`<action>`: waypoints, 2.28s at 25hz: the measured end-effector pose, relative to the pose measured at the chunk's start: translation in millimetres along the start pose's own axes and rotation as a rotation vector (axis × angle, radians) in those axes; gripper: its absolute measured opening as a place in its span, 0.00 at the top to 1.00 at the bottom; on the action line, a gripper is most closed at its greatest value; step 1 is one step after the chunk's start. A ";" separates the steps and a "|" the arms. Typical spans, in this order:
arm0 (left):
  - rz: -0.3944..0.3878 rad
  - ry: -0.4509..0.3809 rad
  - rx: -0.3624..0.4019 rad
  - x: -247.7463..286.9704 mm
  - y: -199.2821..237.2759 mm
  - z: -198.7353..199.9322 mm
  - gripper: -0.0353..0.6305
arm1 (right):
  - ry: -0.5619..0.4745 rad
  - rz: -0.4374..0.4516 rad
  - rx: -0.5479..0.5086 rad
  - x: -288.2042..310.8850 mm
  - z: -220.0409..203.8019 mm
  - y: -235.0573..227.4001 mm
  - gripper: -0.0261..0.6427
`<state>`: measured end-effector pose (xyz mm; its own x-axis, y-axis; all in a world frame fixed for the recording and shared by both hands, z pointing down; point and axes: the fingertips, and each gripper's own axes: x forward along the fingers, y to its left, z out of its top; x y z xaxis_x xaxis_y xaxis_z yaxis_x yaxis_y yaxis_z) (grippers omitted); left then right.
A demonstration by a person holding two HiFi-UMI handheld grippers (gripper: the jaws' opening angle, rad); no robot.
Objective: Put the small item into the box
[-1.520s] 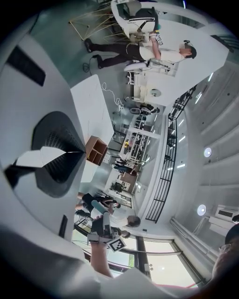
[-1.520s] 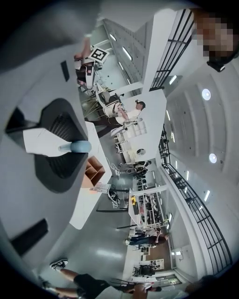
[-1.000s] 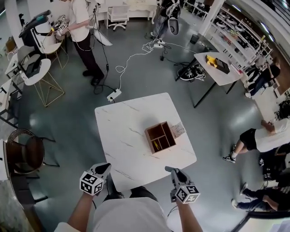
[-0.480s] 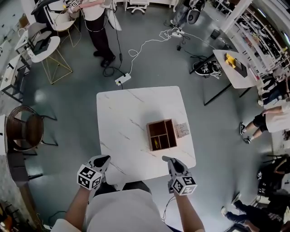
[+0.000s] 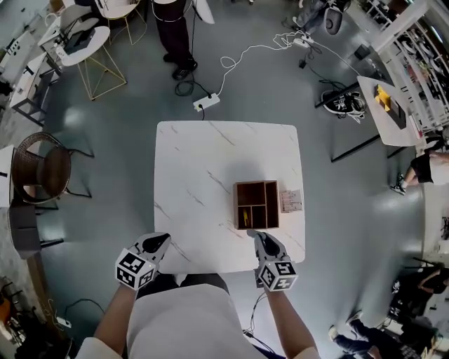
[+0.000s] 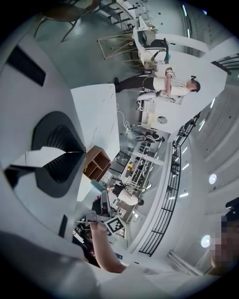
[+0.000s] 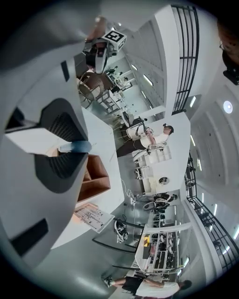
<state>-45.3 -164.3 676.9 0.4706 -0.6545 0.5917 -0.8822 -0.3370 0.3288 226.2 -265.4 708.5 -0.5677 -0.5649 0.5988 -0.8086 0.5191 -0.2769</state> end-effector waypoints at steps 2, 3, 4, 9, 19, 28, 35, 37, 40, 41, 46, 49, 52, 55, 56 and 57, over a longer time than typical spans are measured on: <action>0.005 0.000 -0.012 2.9 0.0 -2.7 0.93 | 0.015 0.002 -0.014 12.1 -3.5 -2.2 0.84; 0.009 0.001 -0.017 4.8 0.3 -4.3 0.93 | 0.023 0.002 -0.022 18.1 -5.7 -3.2 0.84; 0.012 0.002 -0.023 6.7 0.1 -5.5 0.93 | 0.032 0.003 -0.030 23.8 -8.2 -4.3 0.84; 0.022 0.007 -0.046 17.0 -3.4 -9.2 0.93 | 0.085 -0.002 -0.050 47.1 -23.0 -12.9 0.84; 0.036 0.026 -0.084 29.0 2.2 -16.5 0.93 | 0.172 -0.005 -0.147 83.6 -51.2 -9.1 0.84; 0.047 0.041 -0.106 30.9 7.2 -23.1 0.93 | 0.248 -0.003 -0.201 102.8 -71.1 -6.2 0.84; 0.055 0.046 -0.112 27.9 7.3 -27.6 0.93 | 0.268 0.031 -0.199 103.5 -78.3 0.3 0.81; 0.058 0.044 -0.112 27.2 7.2 -27.4 0.93 | 0.269 0.035 -0.197 102.7 -79.7 0.8 0.81; 0.061 0.042 -0.109 24.7 6.6 -27.4 0.93 | 0.257 0.037 -0.197 100.2 -77.8 1.7 0.81; 0.062 0.041 -0.106 23.9 7.1 -27.3 0.93 | 0.250 0.037 -0.196 99.7 -76.3 2.1 0.81; 0.060 0.036 -0.095 19.4 7.8 -26.3 0.93 | 0.223 0.027 -0.190 94.4 -68.7 2.7 0.81; 0.056 0.032 -0.085 16.4 4.4 -24.4 0.93 | 0.215 0.020 -0.189 88.9 -66.5 1.3 0.81; 0.053 0.026 -0.074 11.6 2.6 -24.0 0.93 | 0.213 0.013 -0.187 80.9 -67.8 2.9 0.81; 0.048 0.016 -0.064 7.3 4.6 -23.2 0.93 | 0.194 0.003 -0.189 73.8 -63.9 7.4 0.81; 0.043 0.013 -0.059 6.0 4.8 -22.5 0.93 | 0.185 -0.003 -0.187 70.9 -61.9 8.5 0.81; 0.037 0.009 -0.053 4.5 4.6 -21.6 0.93 | 0.175 -0.011 -0.183 67.3 -59.9 9.7 0.81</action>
<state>-46.9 -154.2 697.0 0.4377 -0.6595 0.6111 -0.8972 -0.2758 0.3450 189.4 -260.0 791.1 -0.5108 -0.4593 0.7267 -0.7639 0.6303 -0.1385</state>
